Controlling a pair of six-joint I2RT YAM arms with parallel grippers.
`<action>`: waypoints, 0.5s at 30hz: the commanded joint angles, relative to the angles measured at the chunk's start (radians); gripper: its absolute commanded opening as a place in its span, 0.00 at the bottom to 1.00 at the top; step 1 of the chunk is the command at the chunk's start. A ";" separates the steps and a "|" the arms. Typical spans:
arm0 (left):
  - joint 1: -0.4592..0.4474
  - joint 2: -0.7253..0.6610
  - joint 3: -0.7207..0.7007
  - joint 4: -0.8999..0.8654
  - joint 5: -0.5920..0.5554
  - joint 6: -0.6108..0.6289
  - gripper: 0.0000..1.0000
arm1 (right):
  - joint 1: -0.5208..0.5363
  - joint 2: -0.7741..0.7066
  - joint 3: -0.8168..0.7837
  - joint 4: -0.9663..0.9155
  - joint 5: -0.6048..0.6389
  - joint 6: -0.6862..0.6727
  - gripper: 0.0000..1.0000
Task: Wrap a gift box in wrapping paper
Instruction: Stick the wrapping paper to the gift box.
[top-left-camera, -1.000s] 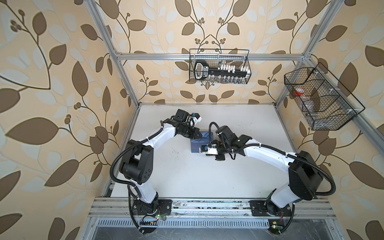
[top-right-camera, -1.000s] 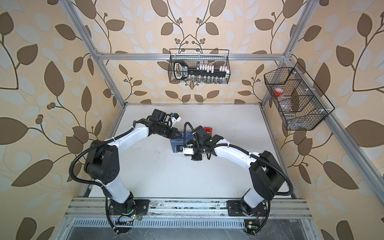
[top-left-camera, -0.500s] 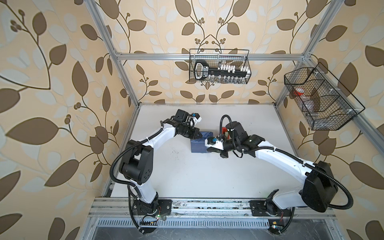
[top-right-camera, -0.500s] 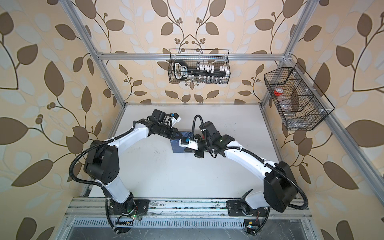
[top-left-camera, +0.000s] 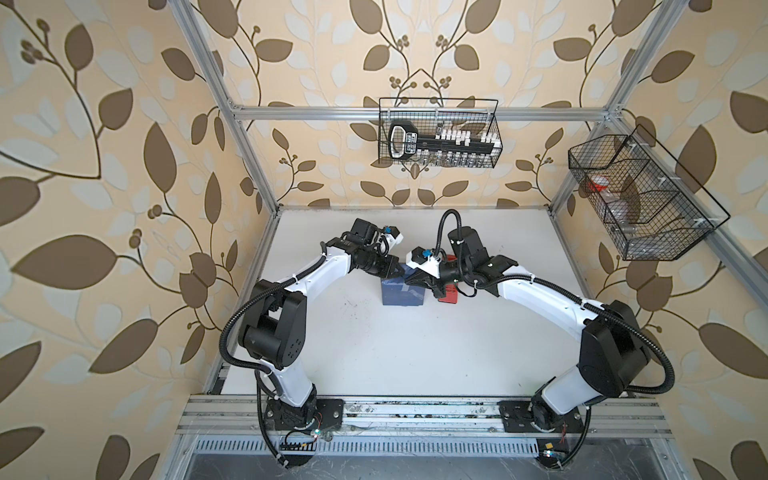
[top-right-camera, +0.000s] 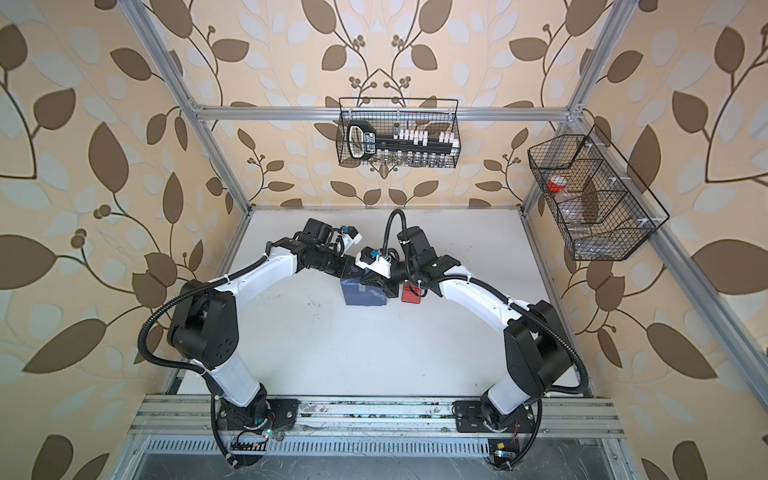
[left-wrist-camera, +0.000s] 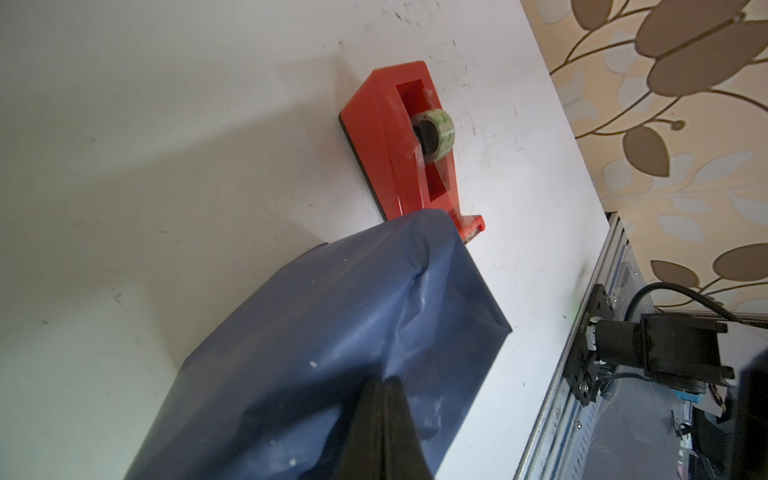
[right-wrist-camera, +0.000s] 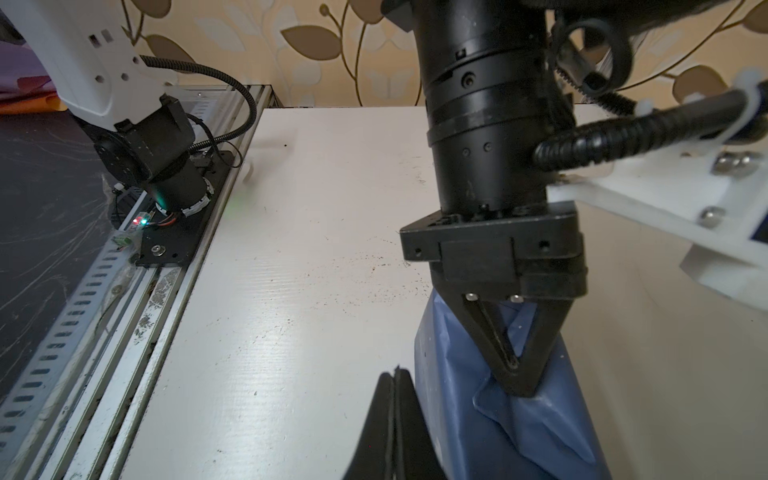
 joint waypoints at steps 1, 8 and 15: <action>-0.004 0.056 -0.060 -0.114 -0.152 -0.006 0.00 | 0.001 0.020 0.033 -0.016 -0.064 0.001 0.00; -0.003 0.056 -0.062 -0.112 -0.153 -0.006 0.00 | 0.008 0.044 0.033 -0.042 -0.004 -0.020 0.00; -0.004 0.053 -0.064 -0.112 -0.152 -0.009 0.00 | -0.010 0.077 0.046 0.023 0.091 0.016 0.00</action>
